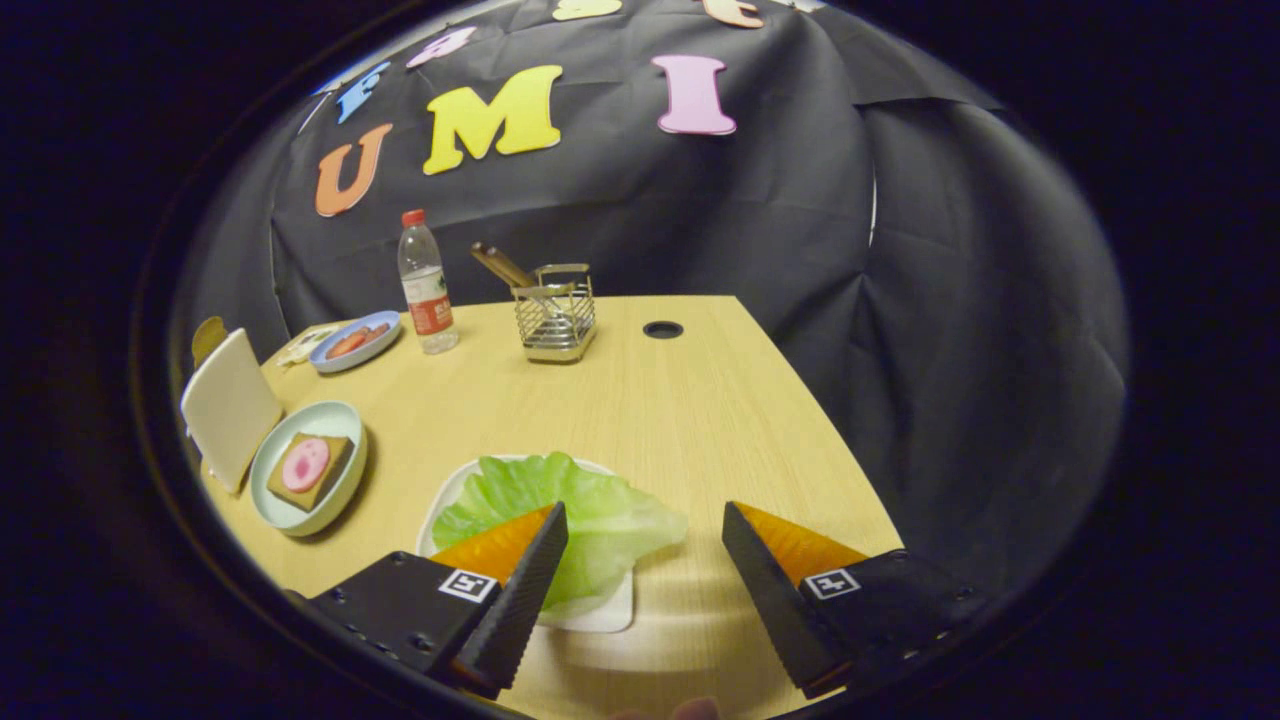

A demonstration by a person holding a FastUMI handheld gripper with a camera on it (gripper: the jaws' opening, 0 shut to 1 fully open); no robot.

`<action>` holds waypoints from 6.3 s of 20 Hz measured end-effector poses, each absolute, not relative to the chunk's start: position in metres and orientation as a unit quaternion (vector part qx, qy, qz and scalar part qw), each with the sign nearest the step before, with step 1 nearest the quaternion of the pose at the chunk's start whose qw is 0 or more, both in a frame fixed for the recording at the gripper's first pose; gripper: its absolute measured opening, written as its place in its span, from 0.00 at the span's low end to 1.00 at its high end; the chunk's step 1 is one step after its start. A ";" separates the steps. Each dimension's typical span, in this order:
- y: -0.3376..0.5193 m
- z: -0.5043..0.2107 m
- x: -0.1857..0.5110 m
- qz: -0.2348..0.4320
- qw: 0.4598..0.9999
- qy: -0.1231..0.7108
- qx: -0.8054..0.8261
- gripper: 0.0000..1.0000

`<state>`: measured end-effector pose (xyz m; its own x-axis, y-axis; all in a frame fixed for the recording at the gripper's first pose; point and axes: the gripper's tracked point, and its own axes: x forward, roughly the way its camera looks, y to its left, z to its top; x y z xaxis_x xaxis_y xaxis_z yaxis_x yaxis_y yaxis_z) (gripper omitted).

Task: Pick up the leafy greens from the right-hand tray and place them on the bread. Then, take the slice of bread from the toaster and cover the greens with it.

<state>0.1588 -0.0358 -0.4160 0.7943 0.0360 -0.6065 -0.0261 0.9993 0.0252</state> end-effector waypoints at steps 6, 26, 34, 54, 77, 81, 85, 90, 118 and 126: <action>-0.029 -0.435 0.168 0.016 0.939 0.343 -0.002 0.95; -0.011 -0.340 0.163 0.020 0.953 0.299 0.042 0.00; 0.035 -0.282 0.158 0.029 0.958 0.284 0.014 0.00; 0.358 -0.272 0.113 0.184 0.924 0.319 0.099 0.00; 0.240 -0.246 0.144 0.091 0.966 0.241 -0.028 0.91; 0.249 -0.194 0.127 0.082 0.975 0.204 -0.023 0.97; 0.295 -0.154 0.112 0.104 0.977 0.183 -0.015 0.96; 0.384 -0.131 0.096 0.147 0.972 0.178 0.034 0.96; 0.533 -0.271 0.104 0.145 0.931 0.335 -0.017 0.09; 0.521 -0.197 0.102 0.159 0.944 0.288 0.028 0.01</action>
<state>0.1018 0.5213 -0.1969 0.7840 0.3159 -0.5344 -0.2840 0.9480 0.1437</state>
